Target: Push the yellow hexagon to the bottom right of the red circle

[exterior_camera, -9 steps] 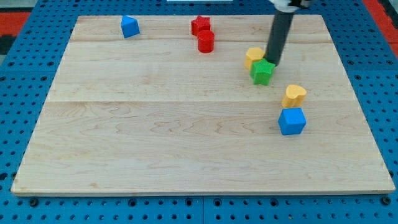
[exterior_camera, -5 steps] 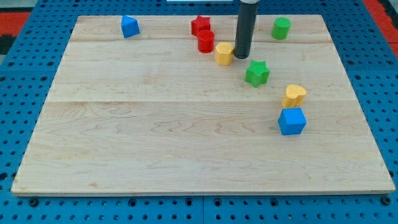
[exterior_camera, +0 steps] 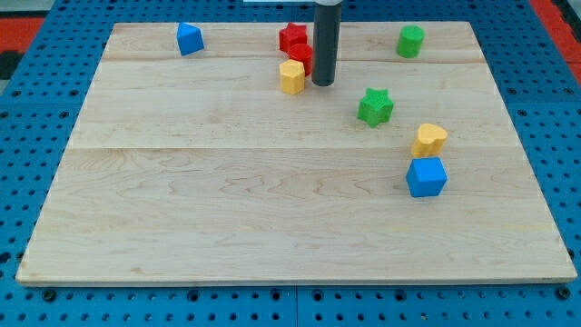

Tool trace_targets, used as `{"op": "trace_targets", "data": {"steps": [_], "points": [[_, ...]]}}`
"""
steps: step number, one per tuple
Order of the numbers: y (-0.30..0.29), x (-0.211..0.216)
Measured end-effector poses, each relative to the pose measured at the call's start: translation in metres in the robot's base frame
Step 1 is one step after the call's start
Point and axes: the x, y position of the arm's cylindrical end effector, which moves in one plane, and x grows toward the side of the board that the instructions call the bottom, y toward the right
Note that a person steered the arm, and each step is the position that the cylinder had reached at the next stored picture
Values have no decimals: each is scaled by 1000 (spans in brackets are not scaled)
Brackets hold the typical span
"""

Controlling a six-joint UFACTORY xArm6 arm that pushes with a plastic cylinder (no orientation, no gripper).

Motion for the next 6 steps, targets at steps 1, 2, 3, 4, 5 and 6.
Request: {"op": "trace_targets", "data": {"steps": [1, 2, 3, 4, 5, 6], "points": [[0, 0], [0, -8], [0, -14], [6, -14], [6, -15], [8, -15]]}}
